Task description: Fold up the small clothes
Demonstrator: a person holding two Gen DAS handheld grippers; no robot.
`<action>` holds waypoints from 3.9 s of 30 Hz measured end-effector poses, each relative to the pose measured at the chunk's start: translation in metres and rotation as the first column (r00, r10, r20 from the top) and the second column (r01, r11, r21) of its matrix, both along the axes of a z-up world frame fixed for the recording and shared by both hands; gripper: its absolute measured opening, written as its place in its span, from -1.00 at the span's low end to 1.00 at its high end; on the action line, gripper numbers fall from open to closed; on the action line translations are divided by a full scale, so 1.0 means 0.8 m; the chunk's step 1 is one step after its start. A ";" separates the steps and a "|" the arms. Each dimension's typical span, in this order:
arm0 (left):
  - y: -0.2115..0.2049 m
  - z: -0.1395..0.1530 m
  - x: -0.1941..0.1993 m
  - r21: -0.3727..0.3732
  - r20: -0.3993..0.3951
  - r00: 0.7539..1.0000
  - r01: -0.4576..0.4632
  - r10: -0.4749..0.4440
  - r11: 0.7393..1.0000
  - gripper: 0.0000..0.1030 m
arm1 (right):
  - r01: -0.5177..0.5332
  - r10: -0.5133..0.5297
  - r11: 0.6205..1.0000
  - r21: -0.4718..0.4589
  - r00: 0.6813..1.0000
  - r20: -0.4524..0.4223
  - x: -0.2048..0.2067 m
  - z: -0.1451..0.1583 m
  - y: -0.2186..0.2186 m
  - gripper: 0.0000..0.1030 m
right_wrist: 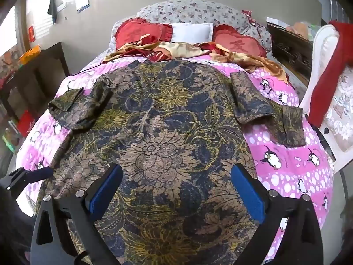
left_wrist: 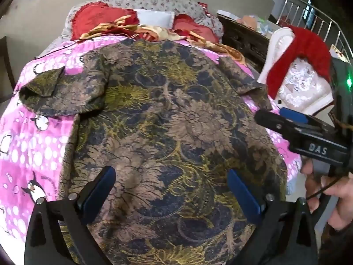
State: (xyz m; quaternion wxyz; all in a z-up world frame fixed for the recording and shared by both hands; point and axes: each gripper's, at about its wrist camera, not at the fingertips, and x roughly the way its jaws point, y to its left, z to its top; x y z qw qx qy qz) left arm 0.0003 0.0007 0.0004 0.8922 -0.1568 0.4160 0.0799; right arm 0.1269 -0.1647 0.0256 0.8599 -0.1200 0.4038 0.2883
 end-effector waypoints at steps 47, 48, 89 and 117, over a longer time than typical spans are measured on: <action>0.078 -0.026 0.073 0.201 -0.130 0.959 -0.223 0.252 0.954 1.00 | 0.040 -0.044 0.996 -0.076 0.998 -0.044 0.079 -0.142 0.036 0.77; 0.084 -0.024 0.067 0.209 -0.109 0.965 -0.213 0.240 0.954 1.00 | 0.040 -0.044 0.996 -0.076 0.998 -0.044 0.079 -0.142 0.036 0.77; 0.122 0.076 0.078 0.294 -0.005 0.960 -0.265 0.279 0.918 0.98 | 0.047 -0.054 0.996 -0.079 0.995 -0.088 0.080 -0.119 0.030 0.62; 0.311 -0.011 0.085 0.427 -0.135 0.989 -0.002 0.066 0.904 0.42 | -0.009 0.010 1.000 -0.017 0.999 0.046 0.022 -0.048 -0.002 0.62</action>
